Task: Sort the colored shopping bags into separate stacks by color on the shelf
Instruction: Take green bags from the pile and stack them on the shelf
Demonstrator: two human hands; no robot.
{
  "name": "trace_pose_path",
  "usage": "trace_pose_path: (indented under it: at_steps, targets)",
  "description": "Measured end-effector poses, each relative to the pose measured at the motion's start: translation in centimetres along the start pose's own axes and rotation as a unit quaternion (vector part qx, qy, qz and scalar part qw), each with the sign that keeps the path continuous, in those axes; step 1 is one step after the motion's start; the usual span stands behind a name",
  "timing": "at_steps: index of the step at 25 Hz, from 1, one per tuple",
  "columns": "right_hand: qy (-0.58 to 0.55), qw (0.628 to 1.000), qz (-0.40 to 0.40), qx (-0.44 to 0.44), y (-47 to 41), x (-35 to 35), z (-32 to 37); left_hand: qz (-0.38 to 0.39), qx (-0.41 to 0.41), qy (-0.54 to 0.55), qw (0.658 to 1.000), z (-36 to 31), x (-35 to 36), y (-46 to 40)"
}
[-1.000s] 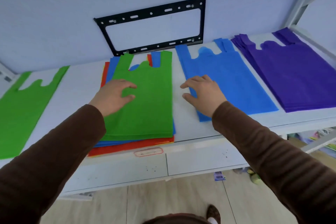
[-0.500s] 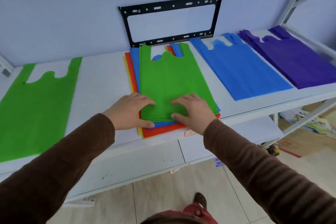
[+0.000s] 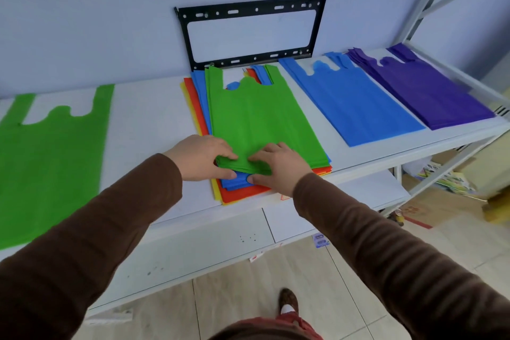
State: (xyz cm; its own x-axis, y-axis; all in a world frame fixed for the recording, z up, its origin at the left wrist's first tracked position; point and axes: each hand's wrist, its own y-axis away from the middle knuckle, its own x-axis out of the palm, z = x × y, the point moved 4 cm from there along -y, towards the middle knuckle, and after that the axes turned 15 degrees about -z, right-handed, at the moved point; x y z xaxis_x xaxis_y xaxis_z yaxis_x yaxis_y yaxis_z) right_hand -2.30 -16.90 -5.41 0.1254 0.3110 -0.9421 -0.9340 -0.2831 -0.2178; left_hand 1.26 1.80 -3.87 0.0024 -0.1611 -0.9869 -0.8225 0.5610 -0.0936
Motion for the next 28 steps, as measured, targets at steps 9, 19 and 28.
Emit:
trace_pose_path:
  at_steps: [9, 19, 28]
  targets:
    - [-0.025, 0.993, -0.089, 0.067, -1.5, -1.3, -0.8, -0.157, -0.210, 0.084, 0.961, 1.8, -1.8, -0.3]
    - [0.078, 0.981, -0.029, 0.173, 2.0, -3.2, -4.3, -0.080, -0.439, 0.636, 0.629, -0.1, 0.5, -2.1]
    - [-0.179, 0.869, -0.232, 0.399, 2.5, -4.6, -11.7, -0.086, -0.464, 0.784, 0.404, -0.2, -0.1, -2.9]
